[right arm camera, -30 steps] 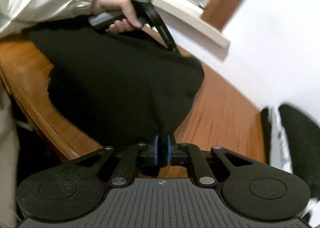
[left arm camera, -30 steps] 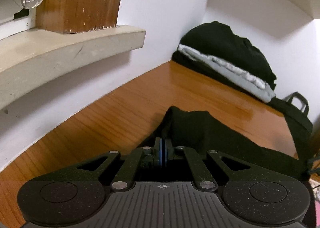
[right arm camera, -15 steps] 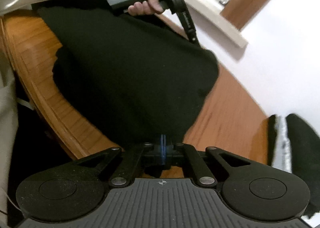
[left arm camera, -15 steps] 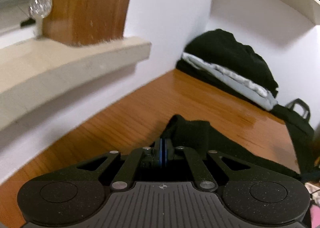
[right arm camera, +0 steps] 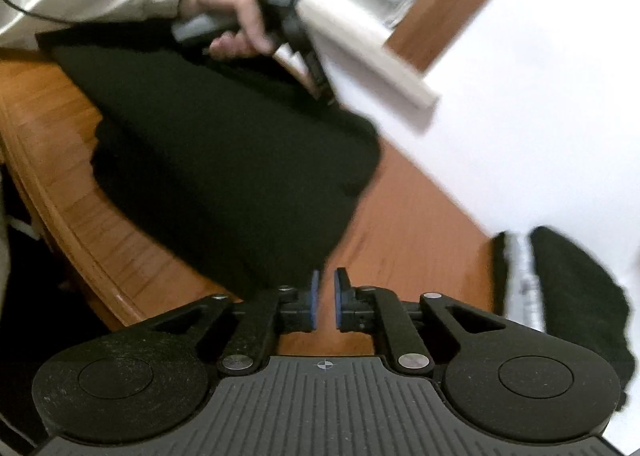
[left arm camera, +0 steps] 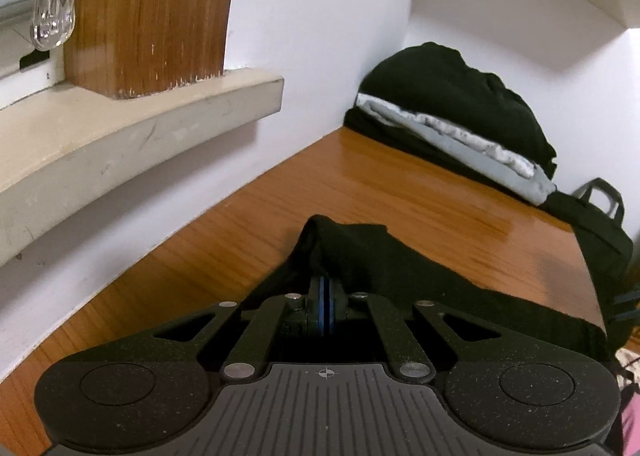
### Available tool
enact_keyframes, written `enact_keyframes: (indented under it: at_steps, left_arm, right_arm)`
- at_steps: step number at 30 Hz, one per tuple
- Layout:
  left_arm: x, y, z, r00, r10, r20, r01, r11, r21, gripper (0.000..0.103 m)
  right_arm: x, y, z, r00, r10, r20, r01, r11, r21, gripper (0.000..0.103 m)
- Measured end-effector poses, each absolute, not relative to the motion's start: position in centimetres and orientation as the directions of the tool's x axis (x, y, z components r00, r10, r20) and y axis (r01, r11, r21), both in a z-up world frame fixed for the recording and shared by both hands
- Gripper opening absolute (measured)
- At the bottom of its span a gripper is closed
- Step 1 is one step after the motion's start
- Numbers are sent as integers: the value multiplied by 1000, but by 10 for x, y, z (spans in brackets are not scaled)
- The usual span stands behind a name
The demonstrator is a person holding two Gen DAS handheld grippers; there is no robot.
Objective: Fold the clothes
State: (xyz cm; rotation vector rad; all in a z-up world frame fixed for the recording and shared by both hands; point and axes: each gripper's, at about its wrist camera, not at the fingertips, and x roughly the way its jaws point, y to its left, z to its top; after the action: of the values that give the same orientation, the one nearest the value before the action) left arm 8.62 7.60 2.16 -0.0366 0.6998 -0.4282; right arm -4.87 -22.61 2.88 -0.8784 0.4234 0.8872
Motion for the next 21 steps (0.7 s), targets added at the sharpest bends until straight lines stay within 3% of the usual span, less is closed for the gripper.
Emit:
enact_keyframes:
  at_steps: [10,15,21]
  left_arm:
    - [89,83,20,670,-416,-615,388,902,-188,2]
    - [87,84,22,679,-417,-604,384,903,-192,2]
    - [83,86,29,728,-375,-574,348,923,-163,2]
  right_arm:
    - [-32,-203,17,490,479,-728,-871,239,-429,19]
    - [-26,-196,19,457,443,-771,-889,232,-394,8]
    - [-45,-193,21,501,393,-771,-865,215,-452,4]
